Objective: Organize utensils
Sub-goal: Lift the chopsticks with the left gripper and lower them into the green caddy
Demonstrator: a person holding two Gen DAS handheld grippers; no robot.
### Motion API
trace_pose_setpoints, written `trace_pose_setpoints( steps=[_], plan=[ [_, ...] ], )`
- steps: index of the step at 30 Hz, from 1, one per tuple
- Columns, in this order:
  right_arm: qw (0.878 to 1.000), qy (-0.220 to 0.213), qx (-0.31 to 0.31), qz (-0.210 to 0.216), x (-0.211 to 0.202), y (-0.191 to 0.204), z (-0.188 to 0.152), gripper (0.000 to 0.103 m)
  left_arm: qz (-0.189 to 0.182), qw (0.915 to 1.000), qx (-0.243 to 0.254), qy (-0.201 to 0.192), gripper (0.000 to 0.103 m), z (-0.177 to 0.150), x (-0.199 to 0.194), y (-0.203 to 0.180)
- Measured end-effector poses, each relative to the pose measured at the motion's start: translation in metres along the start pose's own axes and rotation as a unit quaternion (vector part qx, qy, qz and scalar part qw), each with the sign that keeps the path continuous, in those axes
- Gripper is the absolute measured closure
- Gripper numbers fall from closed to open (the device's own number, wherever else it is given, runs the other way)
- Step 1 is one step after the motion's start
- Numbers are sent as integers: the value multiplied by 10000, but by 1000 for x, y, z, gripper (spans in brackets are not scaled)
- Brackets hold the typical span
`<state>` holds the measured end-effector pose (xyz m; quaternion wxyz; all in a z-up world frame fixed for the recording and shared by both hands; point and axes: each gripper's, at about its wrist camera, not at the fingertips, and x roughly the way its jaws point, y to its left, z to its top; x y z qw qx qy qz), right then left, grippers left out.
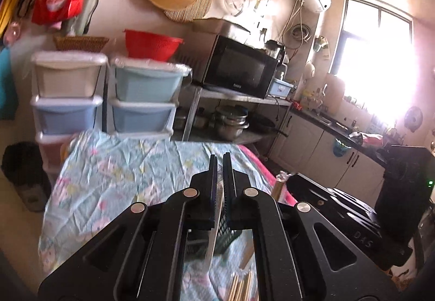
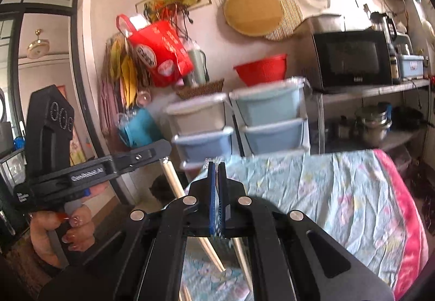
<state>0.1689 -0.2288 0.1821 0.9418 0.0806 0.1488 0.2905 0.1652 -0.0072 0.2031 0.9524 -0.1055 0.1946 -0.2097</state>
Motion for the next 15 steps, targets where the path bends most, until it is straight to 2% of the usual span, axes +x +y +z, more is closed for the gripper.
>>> trace_pose_setpoints(
  steps=[8, 15],
  plan=[
    [9991, -429, -41, -41, 2, -7, 32, 101, 149, 9997, 113, -135, 101, 30, 19, 4],
    [9988, -453, 14, -205, 23, -25, 37, 101, 352, 9992, 160, -133, 101, 30, 42, 17]
  ],
)
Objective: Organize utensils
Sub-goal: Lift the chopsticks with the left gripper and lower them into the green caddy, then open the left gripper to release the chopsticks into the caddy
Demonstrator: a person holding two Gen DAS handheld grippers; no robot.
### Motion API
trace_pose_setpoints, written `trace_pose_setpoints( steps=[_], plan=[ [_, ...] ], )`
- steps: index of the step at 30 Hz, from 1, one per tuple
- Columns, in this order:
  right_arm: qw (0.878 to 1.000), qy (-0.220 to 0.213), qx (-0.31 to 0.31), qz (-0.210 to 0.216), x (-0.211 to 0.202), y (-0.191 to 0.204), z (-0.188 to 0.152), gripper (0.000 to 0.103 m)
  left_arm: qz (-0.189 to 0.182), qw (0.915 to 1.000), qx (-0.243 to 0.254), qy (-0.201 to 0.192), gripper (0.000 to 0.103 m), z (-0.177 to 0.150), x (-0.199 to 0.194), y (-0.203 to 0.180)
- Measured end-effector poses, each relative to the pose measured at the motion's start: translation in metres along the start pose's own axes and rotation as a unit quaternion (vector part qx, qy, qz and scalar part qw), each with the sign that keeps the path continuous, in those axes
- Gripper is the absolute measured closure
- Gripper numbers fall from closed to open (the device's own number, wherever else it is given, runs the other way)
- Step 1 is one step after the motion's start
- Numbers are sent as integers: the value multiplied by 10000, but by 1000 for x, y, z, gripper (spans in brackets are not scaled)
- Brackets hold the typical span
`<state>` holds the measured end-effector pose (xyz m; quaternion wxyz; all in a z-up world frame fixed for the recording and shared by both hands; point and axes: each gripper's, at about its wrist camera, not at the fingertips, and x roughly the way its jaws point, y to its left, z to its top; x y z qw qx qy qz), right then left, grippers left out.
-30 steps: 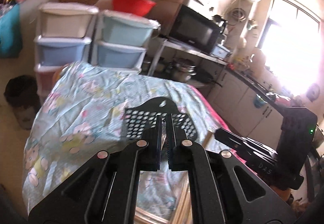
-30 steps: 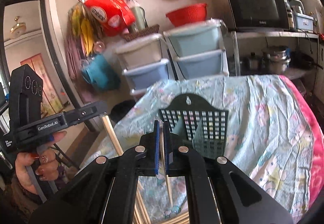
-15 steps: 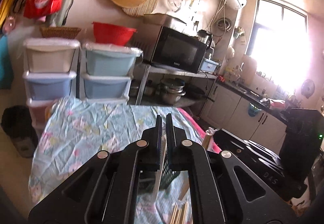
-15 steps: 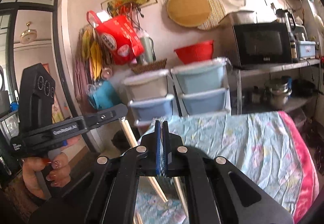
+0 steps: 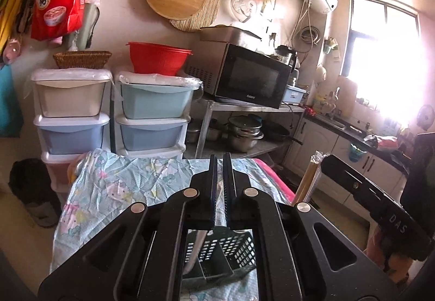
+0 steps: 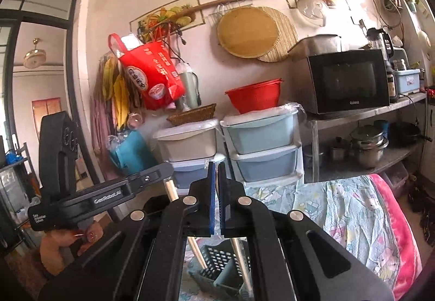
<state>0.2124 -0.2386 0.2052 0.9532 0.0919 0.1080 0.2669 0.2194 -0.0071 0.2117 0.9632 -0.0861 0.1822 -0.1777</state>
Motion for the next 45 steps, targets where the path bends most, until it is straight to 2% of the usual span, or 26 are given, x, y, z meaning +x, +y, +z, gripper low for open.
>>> trace_pose_setpoints(
  steps=[16, 27, 29, 30, 31, 34, 45],
  plan=[
    [9972, 564, 228, -425, 38, -32, -45, 101, 269, 9983, 60, 513, 101, -50, 39, 18],
    [9937, 862, 306, -645, 48, -39, -69, 100, 424, 9966, 22, 706, 101, -78, 45, 27],
    [9934, 878, 288, -680, 47, -39, -71, 96, 436, 9964, -15, 733, 101, -81, 45, 31],
    [9933, 879, 290, -687, 46, -40, -71, 85, 438, 9963, -24, 745, 100, -82, 45, 31],
    [9932, 870, 304, -708, 45, -40, -72, 73, 456, 9961, -25, 749, 99, -83, 44, 32],
    [9930, 865, 313, -736, 42, -41, -74, 71, 536, 9961, -8, 705, 81, -86, 41, 33],
    [9919, 823, -5, -963, 21, -35, -84, 56, 709, 9966, -97, 405, 39, -92, 15, 38]
  ],
)
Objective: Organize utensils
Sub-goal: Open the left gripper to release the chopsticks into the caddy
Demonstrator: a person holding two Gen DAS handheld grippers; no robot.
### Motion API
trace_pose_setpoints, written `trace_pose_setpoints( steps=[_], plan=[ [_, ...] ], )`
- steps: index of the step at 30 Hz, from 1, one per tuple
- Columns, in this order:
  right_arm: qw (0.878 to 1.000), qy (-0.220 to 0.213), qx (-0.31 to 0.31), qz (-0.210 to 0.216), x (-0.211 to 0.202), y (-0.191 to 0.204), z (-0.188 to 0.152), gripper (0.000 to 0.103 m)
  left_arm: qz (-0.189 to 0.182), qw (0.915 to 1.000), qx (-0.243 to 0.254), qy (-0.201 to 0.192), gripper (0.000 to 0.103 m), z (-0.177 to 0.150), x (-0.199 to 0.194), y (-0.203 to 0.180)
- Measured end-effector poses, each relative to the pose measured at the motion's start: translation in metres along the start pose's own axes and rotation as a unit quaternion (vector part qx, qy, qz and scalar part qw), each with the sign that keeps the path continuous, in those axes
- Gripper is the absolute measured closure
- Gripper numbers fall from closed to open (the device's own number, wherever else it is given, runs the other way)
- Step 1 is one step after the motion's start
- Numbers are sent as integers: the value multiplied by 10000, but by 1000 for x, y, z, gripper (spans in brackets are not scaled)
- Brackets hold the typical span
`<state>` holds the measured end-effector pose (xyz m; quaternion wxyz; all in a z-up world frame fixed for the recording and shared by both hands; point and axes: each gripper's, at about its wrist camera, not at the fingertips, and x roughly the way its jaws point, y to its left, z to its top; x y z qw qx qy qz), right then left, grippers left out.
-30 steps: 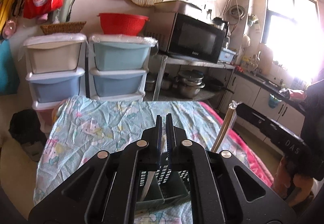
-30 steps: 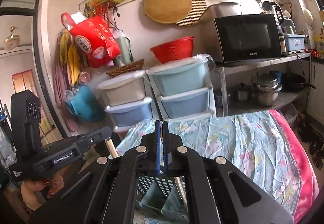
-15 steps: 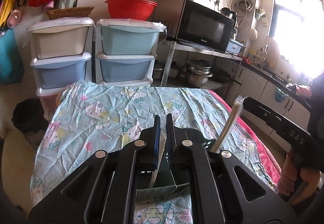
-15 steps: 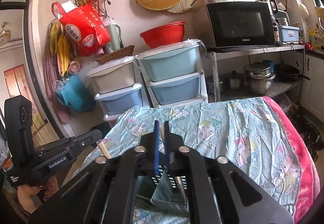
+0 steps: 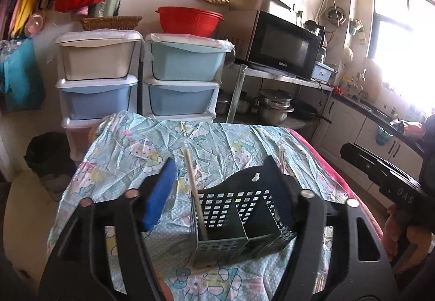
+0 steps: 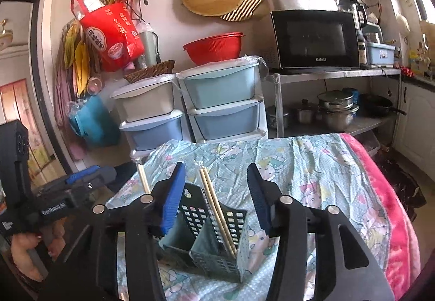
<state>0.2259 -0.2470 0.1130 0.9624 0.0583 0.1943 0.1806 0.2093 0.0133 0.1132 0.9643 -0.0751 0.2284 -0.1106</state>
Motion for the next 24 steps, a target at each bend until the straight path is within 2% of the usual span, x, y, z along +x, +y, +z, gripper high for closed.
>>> trace_pose_setpoints(
  steps=[4, 9, 13, 24],
  plan=[
    [9999, 7, -107, -3, -9, 4, -6, 52, 45, 9999, -60, -94, 25, -5, -12, 3],
    [9998, 70, -194, 31, -17, 9, -16, 51, 93, 9997, -113, -195, 14, -13, -28, 7],
    [9996, 142, -232, 45, -23, 10, -25, 50, 130, 9997, -110, -199, 11, -22, -36, 7],
    [9986, 476, -211, 18, -32, 9, -56, 50, 103, 9996, -247, -28, 11, -55, -52, 13]
  ],
)
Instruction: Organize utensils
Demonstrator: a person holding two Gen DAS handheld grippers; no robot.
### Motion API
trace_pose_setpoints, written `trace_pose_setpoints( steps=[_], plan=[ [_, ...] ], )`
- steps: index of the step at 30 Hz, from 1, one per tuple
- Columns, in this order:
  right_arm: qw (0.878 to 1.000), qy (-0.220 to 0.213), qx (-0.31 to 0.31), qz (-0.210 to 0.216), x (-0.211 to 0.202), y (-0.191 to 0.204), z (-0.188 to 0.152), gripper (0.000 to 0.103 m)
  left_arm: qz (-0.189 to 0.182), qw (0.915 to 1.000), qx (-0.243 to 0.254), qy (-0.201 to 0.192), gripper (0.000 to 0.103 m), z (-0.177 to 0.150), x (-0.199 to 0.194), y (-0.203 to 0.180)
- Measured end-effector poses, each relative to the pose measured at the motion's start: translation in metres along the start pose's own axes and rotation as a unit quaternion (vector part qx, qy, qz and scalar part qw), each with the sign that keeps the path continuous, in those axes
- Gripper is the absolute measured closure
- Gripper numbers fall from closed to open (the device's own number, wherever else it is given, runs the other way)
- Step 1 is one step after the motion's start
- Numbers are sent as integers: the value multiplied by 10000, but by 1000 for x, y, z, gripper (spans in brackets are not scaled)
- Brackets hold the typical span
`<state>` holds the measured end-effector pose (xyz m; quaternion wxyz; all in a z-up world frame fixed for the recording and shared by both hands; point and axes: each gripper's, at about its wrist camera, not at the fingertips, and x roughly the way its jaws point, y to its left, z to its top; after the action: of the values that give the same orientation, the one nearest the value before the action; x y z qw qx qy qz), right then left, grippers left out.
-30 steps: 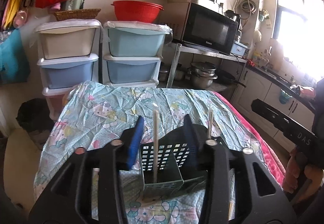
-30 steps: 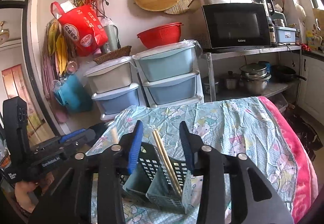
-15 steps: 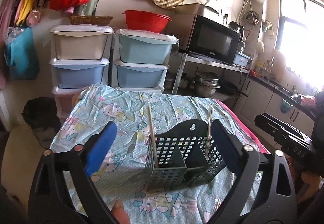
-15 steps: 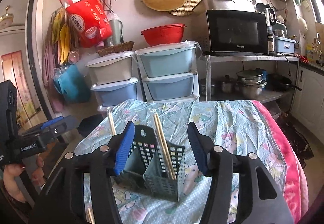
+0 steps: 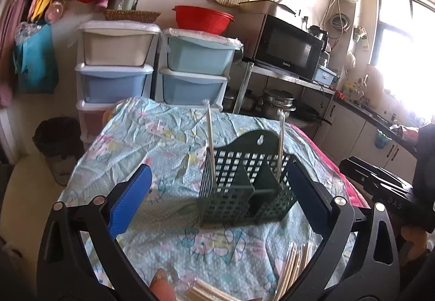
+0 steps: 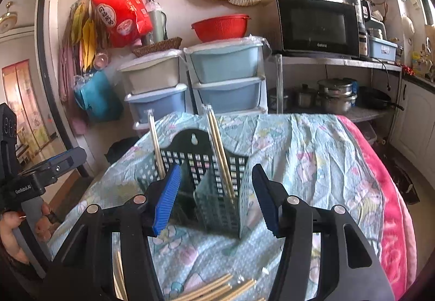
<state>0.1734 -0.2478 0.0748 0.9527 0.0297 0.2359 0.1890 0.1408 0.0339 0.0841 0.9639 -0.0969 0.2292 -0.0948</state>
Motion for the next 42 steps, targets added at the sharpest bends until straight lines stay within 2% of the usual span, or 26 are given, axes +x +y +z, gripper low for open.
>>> trace_pose_setpoints(
  steps=[7, 14, 19, 25, 34, 42],
  plan=[
    [9998, 187, 25, 23, -1, 2, -19, 50, 74, 9997, -161, 190, 11, -23, -6, 12],
    [9993, 361, 95, 67, -1, 5, -35, 50, 115, 9977, -368, 564, 12, -52, -5, 29],
    [9989, 454, 136, 54, 0, 5, -45, 50, 75, 9950, -412, 902, 37, -72, -3, 33],
    [9985, 523, 168, 12, -2, 5, -54, 50, -104, 9881, -552, 1429, 61, -98, 5, 32],
    [9969, 718, 299, -105, 0, -5, -75, 50, -221, 9752, -768, 2065, 71, -134, 16, 31],
    [9928, 1079, 416, -301, 11, -22, -96, 50, -173, 9722, -697, 2230, 71, -141, 33, 25]
  ],
)
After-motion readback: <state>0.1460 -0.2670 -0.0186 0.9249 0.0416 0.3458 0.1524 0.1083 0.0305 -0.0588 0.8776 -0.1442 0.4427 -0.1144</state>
